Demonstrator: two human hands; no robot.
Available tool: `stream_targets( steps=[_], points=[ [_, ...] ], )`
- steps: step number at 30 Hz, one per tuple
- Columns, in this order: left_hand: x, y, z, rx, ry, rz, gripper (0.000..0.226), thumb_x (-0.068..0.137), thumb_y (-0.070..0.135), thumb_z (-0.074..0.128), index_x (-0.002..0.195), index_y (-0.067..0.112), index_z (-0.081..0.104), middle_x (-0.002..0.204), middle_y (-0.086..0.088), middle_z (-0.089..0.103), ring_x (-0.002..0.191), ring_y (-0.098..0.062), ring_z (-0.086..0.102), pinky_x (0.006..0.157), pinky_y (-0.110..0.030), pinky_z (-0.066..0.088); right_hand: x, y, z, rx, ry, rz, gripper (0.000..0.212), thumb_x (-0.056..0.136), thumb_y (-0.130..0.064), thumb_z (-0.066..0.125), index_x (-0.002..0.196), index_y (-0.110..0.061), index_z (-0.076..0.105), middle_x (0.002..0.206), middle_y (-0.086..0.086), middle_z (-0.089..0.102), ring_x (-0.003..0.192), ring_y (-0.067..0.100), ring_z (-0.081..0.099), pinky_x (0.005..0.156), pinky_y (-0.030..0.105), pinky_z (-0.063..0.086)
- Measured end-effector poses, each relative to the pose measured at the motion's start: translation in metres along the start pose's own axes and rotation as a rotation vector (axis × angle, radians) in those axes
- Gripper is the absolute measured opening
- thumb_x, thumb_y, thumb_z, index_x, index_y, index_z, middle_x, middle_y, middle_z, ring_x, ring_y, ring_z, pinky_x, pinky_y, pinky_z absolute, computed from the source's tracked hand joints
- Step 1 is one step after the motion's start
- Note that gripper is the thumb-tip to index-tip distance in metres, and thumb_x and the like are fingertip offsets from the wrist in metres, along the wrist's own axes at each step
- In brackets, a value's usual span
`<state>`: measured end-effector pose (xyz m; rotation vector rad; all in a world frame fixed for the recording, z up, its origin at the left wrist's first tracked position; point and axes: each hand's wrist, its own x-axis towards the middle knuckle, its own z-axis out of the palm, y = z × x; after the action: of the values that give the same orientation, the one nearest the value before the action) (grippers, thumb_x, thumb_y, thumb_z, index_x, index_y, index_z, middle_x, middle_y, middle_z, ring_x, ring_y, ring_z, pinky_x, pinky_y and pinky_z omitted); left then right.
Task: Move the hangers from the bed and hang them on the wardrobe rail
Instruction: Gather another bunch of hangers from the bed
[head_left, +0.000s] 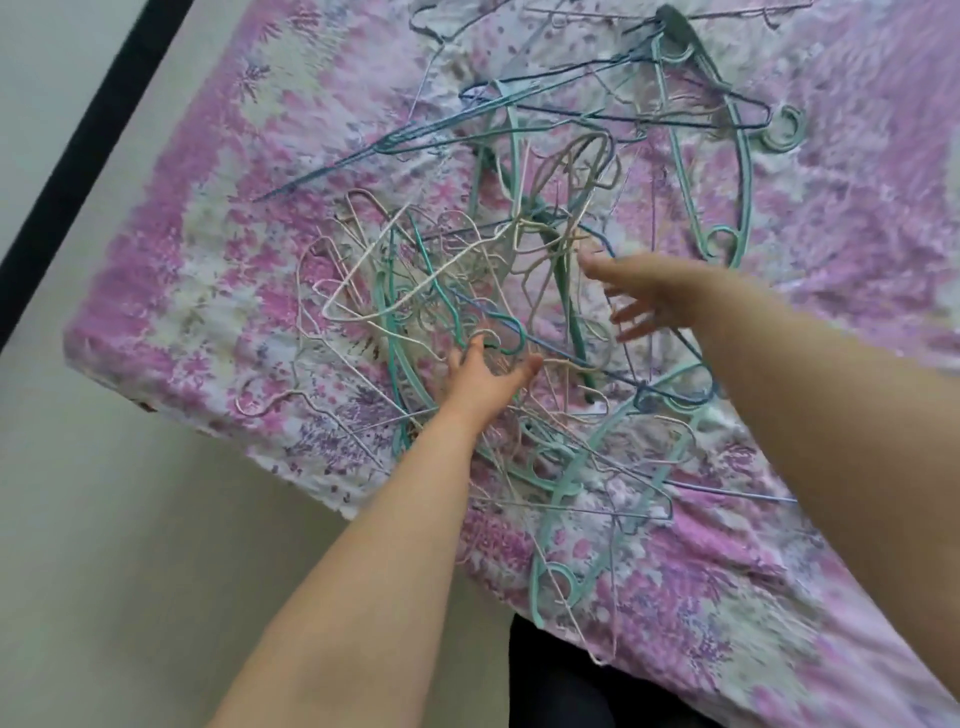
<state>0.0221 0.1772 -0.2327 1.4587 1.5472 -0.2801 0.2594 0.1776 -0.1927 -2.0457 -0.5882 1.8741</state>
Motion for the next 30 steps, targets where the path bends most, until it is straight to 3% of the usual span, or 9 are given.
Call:
stream_targets(
  steps=[2,3,5,8,13,17,21,25,30],
  points=[
    [0.003,0.003,0.005,-0.018,-0.02,-0.022,0.12,0.06,0.082,0.061,0.152,0.032,0.001,0.161,-0.007,-0.011,0.147,-0.033,-0.003,0.114,-0.053,0.014,0.0,0.017,0.005,0.03,-0.052,-0.009,0.087,0.07,-0.073,0.059,0.143,-0.03,0.039,0.144,0.0,0.042,0.117,0.026,0.053,0.082,0.043,0.053],
    [0.004,0.004,0.008,-0.036,-0.007,-0.022,0.127,0.055,0.082,0.063,0.151,0.034,-0.004,0.16,-0.007,-0.012,0.147,-0.032,-0.003,0.115,-0.052,0.014,0.0,0.023,0.006,0.104,-0.12,-0.006,0.089,0.068,-0.075,0.059,0.142,-0.032,0.039,0.139,-0.001,0.048,0.116,0.026,0.057,0.078,0.042,0.055],
    [0.006,0.002,0.012,-0.021,0.018,-0.024,0.14,0.047,0.082,0.068,0.148,0.037,-0.018,0.16,-0.005,-0.016,0.148,-0.029,-0.003,0.115,-0.05,0.016,-0.003,0.032,0.011,0.229,-0.209,-0.008,0.076,0.076,-0.071,0.056,0.14,-0.032,0.041,0.126,0.0,0.056,0.102,0.025,0.066,0.068,0.038,0.057],
    [0.007,-0.002,0.018,0.085,-0.003,-0.038,0.147,0.045,0.076,0.075,0.145,0.036,-0.026,0.159,-0.008,-0.019,0.148,-0.031,0.003,0.114,-0.046,0.021,-0.006,0.039,0.027,0.298,-0.146,-0.022,0.06,0.091,-0.056,0.05,0.141,-0.025,0.037,0.121,0.004,0.058,0.087,0.026,0.07,0.067,0.036,0.056],
    [0.002,-0.005,0.029,-0.078,0.186,0.025,0.116,0.067,0.055,0.074,0.149,0.04,-0.007,0.16,-0.003,0.013,0.144,-0.031,0.022,0.114,-0.046,0.027,-0.024,0.041,0.034,0.391,-0.078,-0.1,0.041,0.102,-0.037,0.036,0.14,-0.021,0.037,0.121,0.01,0.063,0.072,0.02,0.069,0.055,0.025,0.054],
    [-0.023,0.015,0.025,-0.073,0.245,0.078,0.1,0.075,0.037,0.069,0.149,0.033,0.003,0.157,-0.002,0.021,0.136,-0.031,0.035,0.103,-0.041,0.037,-0.05,0.043,0.033,0.416,0.098,-0.217,0.026,0.103,-0.025,0.037,0.118,-0.014,0.055,0.082,0.001,0.068,0.044,0.01,0.054,0.041,0.018,0.039],
    [-0.07,0.032,0.011,0.047,0.426,0.155,0.079,0.077,0.033,0.066,0.142,0.028,0.021,0.146,-0.004,0.039,0.106,-0.03,0.057,0.074,-0.028,0.045,-0.082,0.038,0.026,0.53,0.224,-0.293,0.022,0.1,-0.016,0.041,0.09,-0.015,0.061,0.058,-0.002,0.045,0.034,0.005,0.03,0.037,0.014,0.021],
    [-0.114,0.041,-0.014,0.25,0.497,0.116,0.077,0.077,0.036,0.067,0.14,0.025,0.025,0.135,-0.006,0.051,0.114,-0.03,0.055,0.085,-0.04,0.046,-0.124,0.028,0.017,0.673,0.18,-0.242,0.021,0.1,-0.011,0.039,0.093,-0.013,0.058,0.044,-0.007,0.042,0.03,0.004,0.026,0.035,0.012,0.019],
    [-0.171,0.072,-0.052,0.436,0.438,0.141,0.066,0.079,0.029,0.05,0.141,0.031,0.026,0.13,-0.01,0.054,0.11,-0.035,0.058,0.087,-0.045,0.046,-0.187,0.012,0.005,0.741,0.144,-0.17,0.019,0.099,-0.009,0.036,0.106,-0.01,0.053,0.057,-0.002,0.032,0.029,0.004,0.022,0.031,0.011,0.015]
  ],
)
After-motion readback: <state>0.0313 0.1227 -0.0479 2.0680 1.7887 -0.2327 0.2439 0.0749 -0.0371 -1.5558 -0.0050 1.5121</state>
